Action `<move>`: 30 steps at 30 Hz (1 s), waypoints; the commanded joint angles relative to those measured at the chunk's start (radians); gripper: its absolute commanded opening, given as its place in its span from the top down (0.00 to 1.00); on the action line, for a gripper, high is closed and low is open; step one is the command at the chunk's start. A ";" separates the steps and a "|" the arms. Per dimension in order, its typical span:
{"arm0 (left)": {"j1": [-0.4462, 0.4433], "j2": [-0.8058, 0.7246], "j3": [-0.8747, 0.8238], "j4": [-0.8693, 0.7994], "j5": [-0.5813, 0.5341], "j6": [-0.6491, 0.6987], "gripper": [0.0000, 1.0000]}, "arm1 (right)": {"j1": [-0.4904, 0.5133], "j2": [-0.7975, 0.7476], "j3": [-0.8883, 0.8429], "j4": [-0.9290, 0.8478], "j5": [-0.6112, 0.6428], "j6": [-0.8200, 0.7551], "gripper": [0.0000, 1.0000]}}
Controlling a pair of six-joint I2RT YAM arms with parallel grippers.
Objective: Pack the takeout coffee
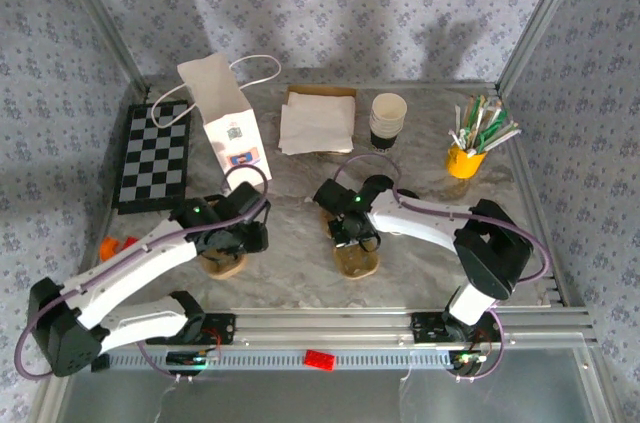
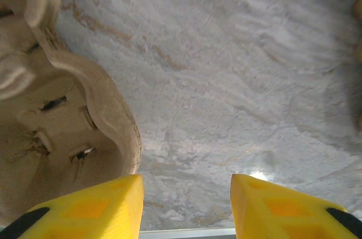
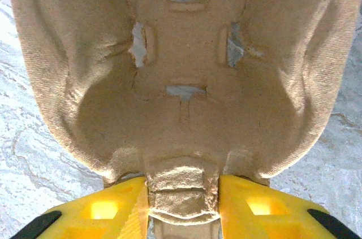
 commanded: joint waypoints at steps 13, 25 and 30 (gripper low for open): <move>0.146 -0.128 0.201 -0.127 -0.031 0.134 0.55 | 0.025 -0.037 0.068 -0.071 0.033 -0.006 0.70; 0.433 0.059 0.670 -0.121 -0.009 0.388 0.52 | -0.010 -0.167 0.177 -0.189 -0.003 -0.048 0.70; 0.544 0.204 0.838 -0.093 0.042 0.398 0.49 | -0.026 -0.178 0.205 -0.202 -0.023 -0.068 0.70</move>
